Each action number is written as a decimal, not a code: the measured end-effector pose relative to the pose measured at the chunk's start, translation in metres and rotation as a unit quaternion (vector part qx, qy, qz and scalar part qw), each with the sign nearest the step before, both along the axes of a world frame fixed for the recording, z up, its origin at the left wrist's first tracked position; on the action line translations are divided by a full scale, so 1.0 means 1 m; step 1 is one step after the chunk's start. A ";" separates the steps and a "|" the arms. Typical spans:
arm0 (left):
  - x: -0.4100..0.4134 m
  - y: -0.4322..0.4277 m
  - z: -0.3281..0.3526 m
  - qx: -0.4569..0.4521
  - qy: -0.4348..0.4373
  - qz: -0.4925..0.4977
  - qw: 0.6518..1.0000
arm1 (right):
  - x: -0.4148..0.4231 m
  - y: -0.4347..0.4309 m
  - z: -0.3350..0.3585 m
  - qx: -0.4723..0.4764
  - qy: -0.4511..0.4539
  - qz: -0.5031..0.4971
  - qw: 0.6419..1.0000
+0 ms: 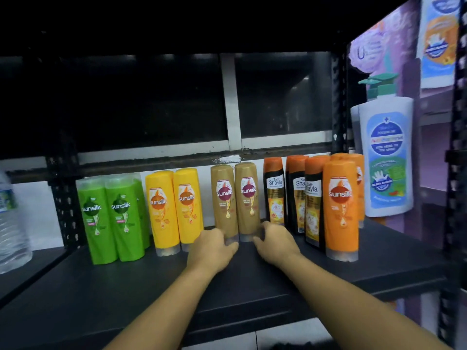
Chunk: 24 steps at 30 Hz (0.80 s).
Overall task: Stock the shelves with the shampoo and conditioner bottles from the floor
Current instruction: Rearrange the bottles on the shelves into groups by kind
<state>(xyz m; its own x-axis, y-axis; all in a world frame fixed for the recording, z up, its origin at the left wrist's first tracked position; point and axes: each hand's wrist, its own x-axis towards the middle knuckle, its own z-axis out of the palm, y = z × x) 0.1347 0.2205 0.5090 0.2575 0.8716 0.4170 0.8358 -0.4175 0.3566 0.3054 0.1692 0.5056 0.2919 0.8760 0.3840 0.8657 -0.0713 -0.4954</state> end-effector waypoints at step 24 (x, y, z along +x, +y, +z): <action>0.120 -0.075 0.021 -0.102 0.065 -0.219 0.968 | 0.118 -0.160 -0.010 0.066 -0.034 0.008 0.997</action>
